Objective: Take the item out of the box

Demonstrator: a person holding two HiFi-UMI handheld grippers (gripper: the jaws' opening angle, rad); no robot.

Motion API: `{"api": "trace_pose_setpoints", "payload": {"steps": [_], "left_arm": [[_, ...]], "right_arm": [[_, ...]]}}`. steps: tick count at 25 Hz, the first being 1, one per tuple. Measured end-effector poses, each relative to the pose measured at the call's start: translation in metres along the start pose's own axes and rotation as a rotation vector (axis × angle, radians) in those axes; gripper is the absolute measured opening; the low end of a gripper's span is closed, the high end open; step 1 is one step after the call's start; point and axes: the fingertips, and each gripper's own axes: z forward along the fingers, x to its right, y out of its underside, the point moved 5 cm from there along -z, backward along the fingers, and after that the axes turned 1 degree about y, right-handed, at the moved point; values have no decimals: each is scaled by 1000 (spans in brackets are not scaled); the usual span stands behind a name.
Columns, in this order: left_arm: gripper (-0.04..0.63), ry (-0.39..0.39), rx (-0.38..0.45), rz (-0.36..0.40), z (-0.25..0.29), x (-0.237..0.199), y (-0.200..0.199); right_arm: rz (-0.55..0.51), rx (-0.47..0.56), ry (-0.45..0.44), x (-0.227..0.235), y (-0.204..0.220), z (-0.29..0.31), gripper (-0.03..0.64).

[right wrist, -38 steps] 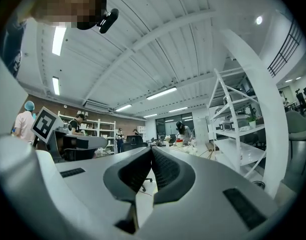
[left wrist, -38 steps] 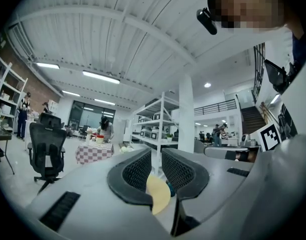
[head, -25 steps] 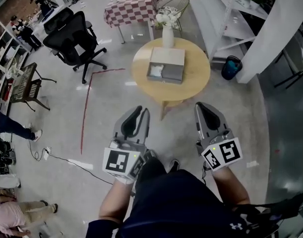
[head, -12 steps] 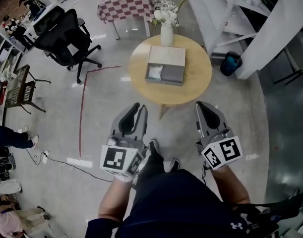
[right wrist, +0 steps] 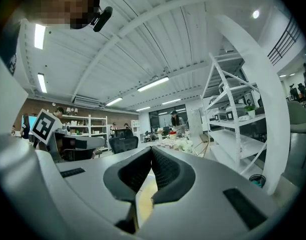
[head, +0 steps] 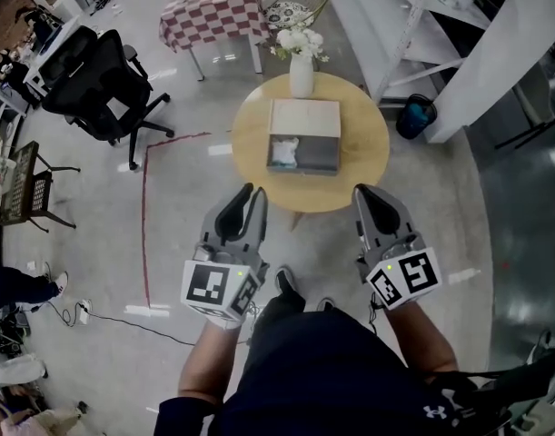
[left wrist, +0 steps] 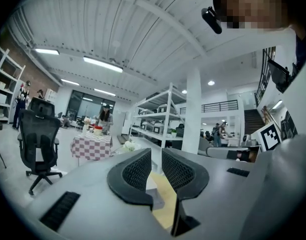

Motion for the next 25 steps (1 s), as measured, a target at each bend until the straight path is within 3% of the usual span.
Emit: {"api": "trace_pose_setpoints", "payload": {"steps": [11,25], "left_arm": [[77,57,-20,-30,25,-51,3],[77,85,-71,-58,50,-75,19]], "right_arm": [[5,-38,40,-12,5,52,12],[25,-69,87,-1,16,74,12]]}}
